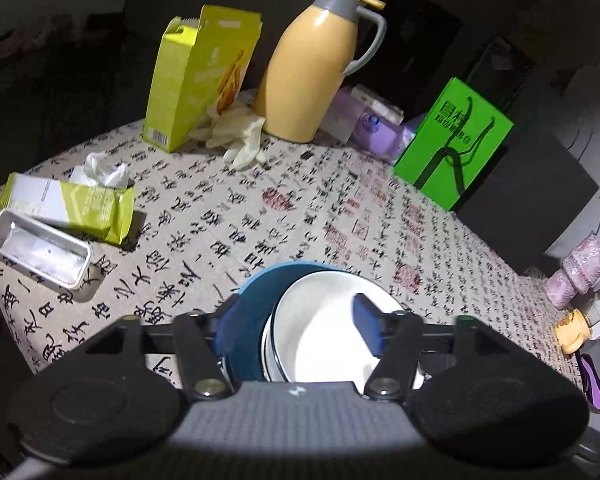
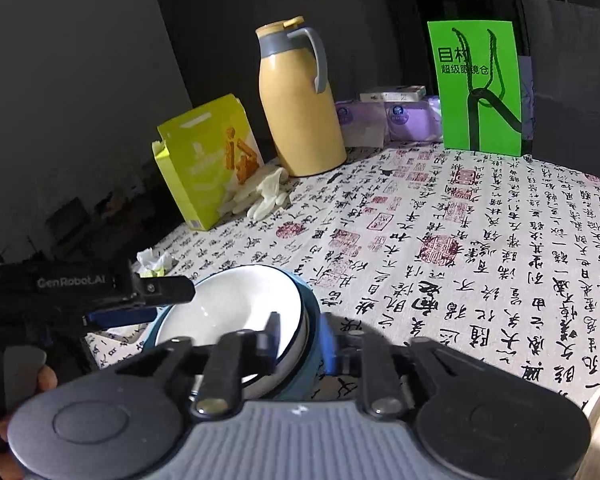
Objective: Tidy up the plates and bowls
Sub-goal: 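Open both grippers to release the white bowl in the blue bowl, then withdraw both open grippers away from the nested bowls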
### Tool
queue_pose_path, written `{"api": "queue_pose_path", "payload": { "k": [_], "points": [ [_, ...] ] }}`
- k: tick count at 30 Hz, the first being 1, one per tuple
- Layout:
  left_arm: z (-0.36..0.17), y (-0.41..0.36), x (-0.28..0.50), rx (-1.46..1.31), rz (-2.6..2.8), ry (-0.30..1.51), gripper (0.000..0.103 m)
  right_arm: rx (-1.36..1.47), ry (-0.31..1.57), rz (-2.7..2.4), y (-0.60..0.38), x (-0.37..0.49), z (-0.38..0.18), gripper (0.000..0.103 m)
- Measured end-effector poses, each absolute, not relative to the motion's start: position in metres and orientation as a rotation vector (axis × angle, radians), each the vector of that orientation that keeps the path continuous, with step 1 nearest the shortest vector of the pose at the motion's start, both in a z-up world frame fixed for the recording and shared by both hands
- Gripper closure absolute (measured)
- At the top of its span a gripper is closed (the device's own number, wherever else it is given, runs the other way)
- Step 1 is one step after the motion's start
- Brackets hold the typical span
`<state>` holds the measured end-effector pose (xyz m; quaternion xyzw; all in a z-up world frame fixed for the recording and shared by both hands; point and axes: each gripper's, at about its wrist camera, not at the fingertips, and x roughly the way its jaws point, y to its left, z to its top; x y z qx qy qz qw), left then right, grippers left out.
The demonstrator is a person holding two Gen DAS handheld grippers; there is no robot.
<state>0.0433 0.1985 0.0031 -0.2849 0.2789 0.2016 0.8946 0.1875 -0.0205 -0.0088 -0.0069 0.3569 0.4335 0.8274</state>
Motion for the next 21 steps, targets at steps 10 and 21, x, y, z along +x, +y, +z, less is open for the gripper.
{"api": "queue_pose_path", "payload": {
  "k": [10, 21],
  "points": [
    [0.015, 0.177, 0.006, -0.461, 0.423, 0.369, 0.0, 0.037, 0.663, 0.945, -0.049, 0.175, -0.011, 0.0],
    [-0.007, 0.155, -0.036, -0.366, 0.486, 0.293, 0.0, -0.027, 0.523, 0.931, -0.087, 0.137, -0.024, 0.0]
  ]
}}
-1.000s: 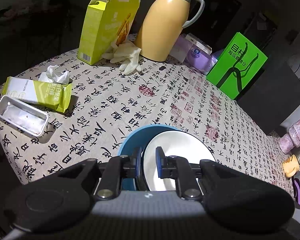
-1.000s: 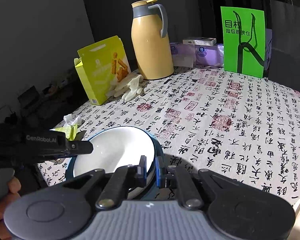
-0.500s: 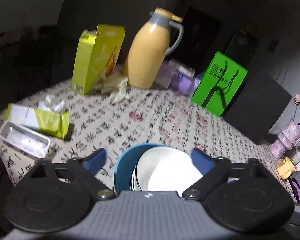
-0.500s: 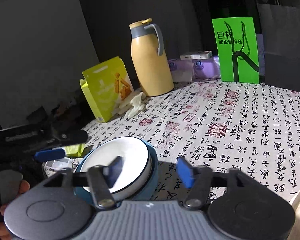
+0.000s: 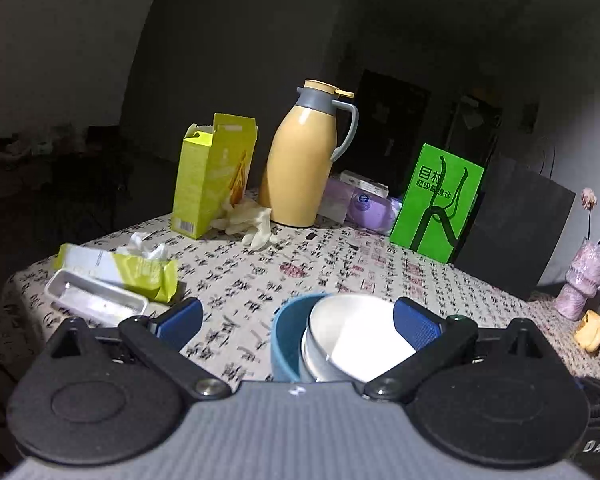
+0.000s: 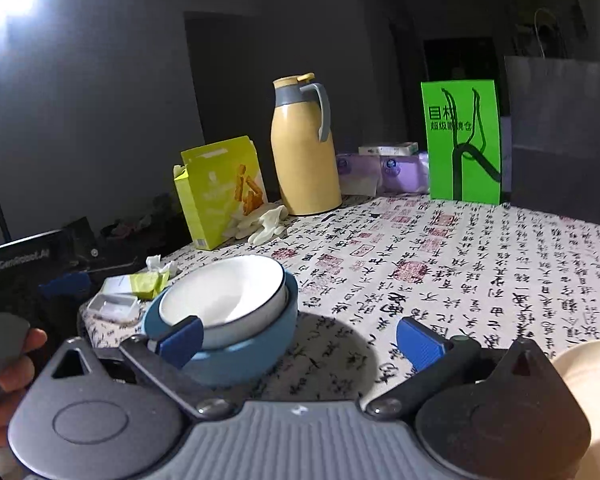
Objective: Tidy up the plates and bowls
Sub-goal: 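Withdraw both open grippers away from the nested bowls, then move both open grippers toward the rim of the blue bowl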
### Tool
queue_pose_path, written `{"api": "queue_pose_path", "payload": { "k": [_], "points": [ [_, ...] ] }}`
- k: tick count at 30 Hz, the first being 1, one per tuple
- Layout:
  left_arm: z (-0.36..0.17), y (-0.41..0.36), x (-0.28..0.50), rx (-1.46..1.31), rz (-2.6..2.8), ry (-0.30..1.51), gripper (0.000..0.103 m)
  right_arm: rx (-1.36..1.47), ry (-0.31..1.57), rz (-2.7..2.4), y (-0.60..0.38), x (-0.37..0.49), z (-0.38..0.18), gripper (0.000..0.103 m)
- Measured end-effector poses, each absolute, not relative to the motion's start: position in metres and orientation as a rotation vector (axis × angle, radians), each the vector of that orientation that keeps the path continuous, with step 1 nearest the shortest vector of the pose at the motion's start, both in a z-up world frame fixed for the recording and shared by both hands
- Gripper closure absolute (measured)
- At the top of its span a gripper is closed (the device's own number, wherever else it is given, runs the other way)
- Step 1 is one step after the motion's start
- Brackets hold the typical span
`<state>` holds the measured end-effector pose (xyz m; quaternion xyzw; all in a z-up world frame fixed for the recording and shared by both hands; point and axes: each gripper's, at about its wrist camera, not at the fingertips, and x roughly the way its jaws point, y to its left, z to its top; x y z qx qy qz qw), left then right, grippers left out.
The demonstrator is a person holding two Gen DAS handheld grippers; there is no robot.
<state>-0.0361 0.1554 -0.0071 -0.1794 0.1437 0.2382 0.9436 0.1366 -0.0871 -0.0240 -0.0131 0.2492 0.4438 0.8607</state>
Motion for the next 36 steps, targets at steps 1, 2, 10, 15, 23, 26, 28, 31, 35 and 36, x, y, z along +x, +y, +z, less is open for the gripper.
{"api": "queue_pose_path", "payload": {
  "k": [1, 2, 10, 15, 23, 26, 28, 31, 35, 36],
  "points": [
    [-0.01, 0.153, -0.04, -0.365, 0.484, 0.293, 0.0, -0.031, 0.51, 0.929, -0.091, 0.133, -0.025, 0.0],
    [-0.014, 0.15, -0.043, -0.364, 0.484, 0.295, 0.0, -0.036, 0.496, 0.925, -0.094, 0.128, -0.025, 0.0],
    [-0.03, 0.123, -0.06, -0.339, 0.474, 0.314, 0.0, -0.086, 0.468, 0.874, -0.115, 0.107, -0.024, 0.0],
    [-0.028, 0.109, -0.073, -0.324, 0.46, 0.279, 0.0, -0.11, 0.453, 0.837, -0.128, 0.092, -0.02, 0.0],
    [-0.028, 0.091, -0.089, -0.307, 0.429, 0.232, 0.0, -0.125, 0.447, 0.754, -0.155, 0.072, -0.016, 0.0],
    [-0.03, 0.087, -0.093, -0.315, 0.417, 0.231, 0.0, -0.123, 0.452, 0.714, -0.167, 0.068, -0.016, 0.0],
    [-0.032, 0.086, -0.095, -0.319, 0.41, 0.227, 0.0, -0.112, 0.454, 0.687, -0.175, 0.066, -0.017, 0.0],
    [-0.033, 0.084, -0.097, -0.32, 0.399, 0.221, 0.0, -0.094, 0.45, 0.667, -0.184, 0.063, -0.016, 0.0],
    [-0.035, 0.086, -0.099, -0.325, 0.382, 0.217, 0.0, -0.075, 0.436, 0.663, -0.189, 0.058, -0.014, 0.0],
    [-0.036, 0.087, -0.099, -0.326, 0.379, 0.215, 0.0, -0.077, 0.434, 0.66, -0.189, 0.058, -0.013, 0.0]
  ]
}}
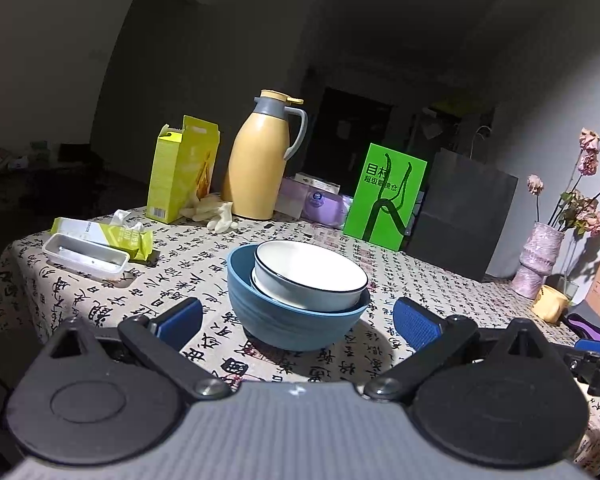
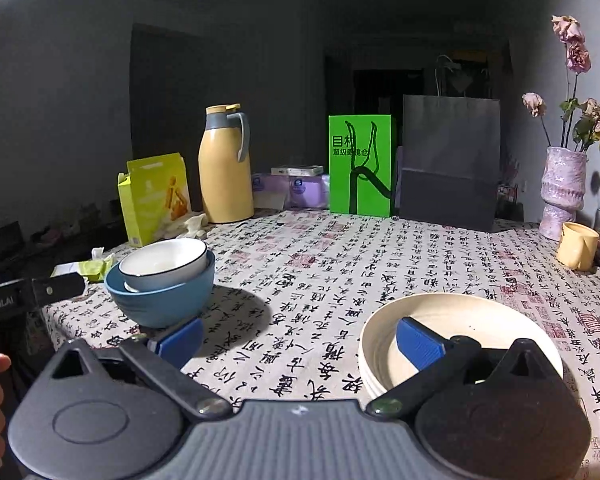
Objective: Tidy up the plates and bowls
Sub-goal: 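Move both open grippers toward the rim of the blue bowl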
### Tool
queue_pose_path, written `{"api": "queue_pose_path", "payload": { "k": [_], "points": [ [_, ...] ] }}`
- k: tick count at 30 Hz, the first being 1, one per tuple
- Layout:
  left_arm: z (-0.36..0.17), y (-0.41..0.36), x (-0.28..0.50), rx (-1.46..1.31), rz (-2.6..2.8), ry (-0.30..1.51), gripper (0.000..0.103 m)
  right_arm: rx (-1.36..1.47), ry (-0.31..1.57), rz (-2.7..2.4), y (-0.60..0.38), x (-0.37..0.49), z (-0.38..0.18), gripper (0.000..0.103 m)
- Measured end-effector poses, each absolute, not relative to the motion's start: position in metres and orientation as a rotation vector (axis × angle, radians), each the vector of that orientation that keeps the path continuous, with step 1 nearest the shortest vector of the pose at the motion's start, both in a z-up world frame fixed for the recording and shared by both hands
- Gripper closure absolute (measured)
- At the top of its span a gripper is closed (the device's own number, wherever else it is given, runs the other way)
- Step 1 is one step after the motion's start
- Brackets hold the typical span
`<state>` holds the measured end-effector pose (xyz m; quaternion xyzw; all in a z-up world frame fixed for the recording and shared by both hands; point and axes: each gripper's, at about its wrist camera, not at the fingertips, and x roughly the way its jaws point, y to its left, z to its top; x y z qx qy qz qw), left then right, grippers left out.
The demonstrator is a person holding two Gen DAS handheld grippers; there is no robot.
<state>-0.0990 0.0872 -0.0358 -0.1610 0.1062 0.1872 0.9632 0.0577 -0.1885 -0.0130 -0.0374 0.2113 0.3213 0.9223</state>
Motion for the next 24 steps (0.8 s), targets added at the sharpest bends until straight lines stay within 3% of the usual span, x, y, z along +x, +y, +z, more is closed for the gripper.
{"api": "queue_pose_path", "payload": {
  "k": [24],
  "points": [
    [-0.046, 0.142, -0.082, -0.369, 0.304, 0.266, 0.0, -0.158, 0.441, 0.615, -0.127, 0.068, -0.01, 0.0]
  ]
}}
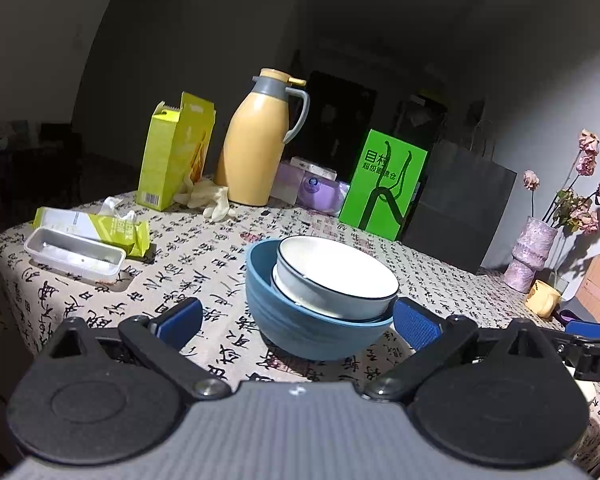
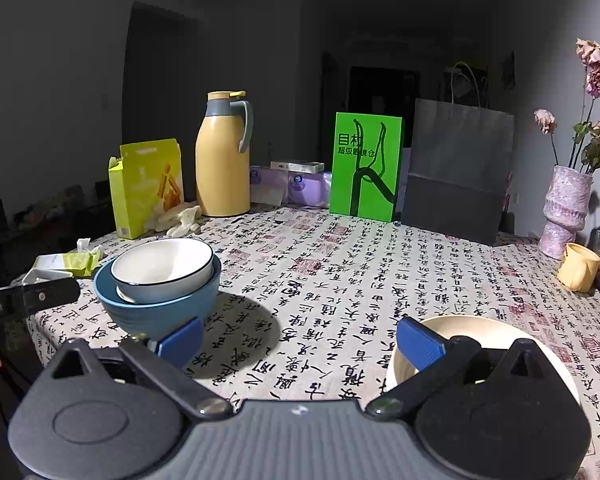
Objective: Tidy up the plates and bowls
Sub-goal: 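Move both open grippers toward the rim of the blue bowl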
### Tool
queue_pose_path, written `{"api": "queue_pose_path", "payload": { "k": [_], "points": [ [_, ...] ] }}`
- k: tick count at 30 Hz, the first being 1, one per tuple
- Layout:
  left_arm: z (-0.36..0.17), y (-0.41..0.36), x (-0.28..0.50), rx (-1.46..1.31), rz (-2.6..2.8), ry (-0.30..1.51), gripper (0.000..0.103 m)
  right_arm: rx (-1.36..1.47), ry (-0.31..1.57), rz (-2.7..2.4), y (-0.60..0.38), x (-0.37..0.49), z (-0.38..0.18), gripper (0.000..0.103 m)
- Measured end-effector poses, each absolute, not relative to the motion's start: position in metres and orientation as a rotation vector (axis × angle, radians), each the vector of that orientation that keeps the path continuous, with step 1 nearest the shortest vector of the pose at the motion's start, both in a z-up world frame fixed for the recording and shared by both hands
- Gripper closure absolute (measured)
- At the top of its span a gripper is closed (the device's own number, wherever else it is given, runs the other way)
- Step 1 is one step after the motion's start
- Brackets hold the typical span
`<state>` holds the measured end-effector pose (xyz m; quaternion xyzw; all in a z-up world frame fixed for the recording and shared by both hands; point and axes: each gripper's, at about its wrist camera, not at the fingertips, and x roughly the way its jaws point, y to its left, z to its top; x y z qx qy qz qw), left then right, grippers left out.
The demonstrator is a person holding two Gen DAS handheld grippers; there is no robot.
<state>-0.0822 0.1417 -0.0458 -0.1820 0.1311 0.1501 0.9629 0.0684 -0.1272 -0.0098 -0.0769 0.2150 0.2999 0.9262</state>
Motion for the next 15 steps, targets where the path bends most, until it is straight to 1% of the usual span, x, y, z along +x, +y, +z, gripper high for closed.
{"api": "queue_pose_path", "payload": {
  "k": [8, 15],
  "points": [
    [-0.042, 0.156, -0.073, -0.386, 0.311, 0.269, 0.0, -0.17, 0.461, 0.684, -0.105, 0.089, -0.006, 0.0],
    [-0.035, 0.173, -0.055, -0.422, 0.295, 0.307, 0.0, -0.14, 0.539, 0.812, -0.077, 0.119, 0.001, 0.0]
  ]
}}
